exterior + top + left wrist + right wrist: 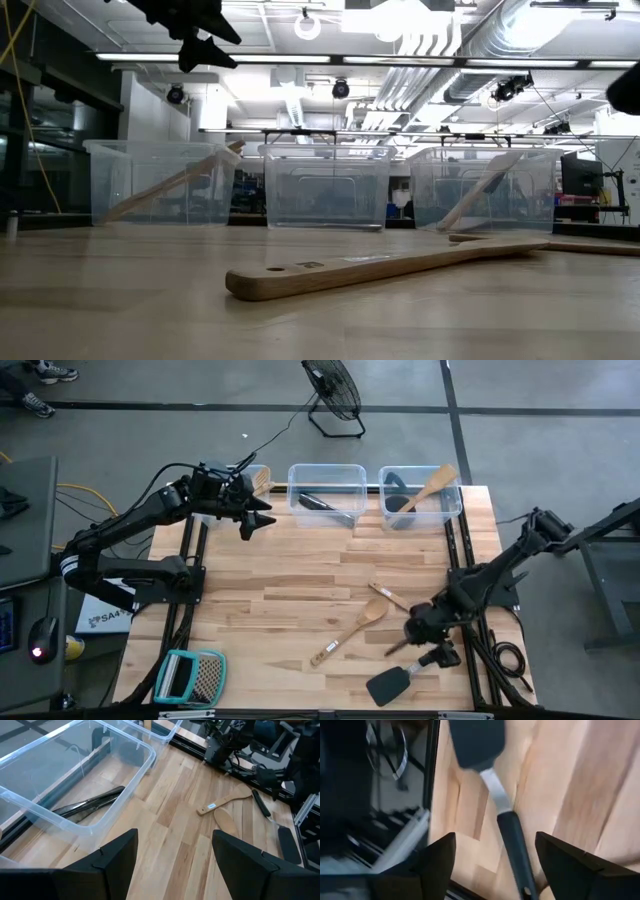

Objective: Pick & Place Kitchen Items
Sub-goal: Put the black spatula into the right transparent bin

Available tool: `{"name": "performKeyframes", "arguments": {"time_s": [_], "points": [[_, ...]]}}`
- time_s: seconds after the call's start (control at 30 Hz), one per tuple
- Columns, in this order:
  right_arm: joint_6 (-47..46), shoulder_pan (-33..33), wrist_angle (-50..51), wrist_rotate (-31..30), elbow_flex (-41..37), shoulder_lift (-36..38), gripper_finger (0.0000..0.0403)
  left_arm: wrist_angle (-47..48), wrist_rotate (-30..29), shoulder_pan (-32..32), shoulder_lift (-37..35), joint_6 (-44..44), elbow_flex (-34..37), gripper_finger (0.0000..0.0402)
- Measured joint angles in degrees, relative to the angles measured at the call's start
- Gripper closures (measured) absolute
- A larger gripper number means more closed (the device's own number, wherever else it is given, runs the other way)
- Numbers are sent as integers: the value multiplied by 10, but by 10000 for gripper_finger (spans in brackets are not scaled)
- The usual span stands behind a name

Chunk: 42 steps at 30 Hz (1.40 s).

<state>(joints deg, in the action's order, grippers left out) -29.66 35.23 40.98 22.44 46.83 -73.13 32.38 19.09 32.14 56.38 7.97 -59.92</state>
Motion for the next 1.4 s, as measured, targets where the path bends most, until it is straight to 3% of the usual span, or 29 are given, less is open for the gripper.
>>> {"name": "performKeyframes", "arguments": {"time_s": [0.23,0.37,0.47,0.63,1.17,1.4], "points": [[116,80,-35,-91,0,-37,132,1,0,0,0,0,0,151],[120,116,-50,-190,0,-51,136,5,-1,0,0,1,0,151],[120,133,-77,-226,0,-68,137,6,-1,0,0,3,0,151],[119,151,-138,-225,0,-110,137,6,-2,0,0,3,0,151],[64,162,-178,-270,0,-198,137,6,-3,0,0,3,0,151],[55,162,-191,-284,0,-204,145,6,-3,0,0,3,0,151]]}}
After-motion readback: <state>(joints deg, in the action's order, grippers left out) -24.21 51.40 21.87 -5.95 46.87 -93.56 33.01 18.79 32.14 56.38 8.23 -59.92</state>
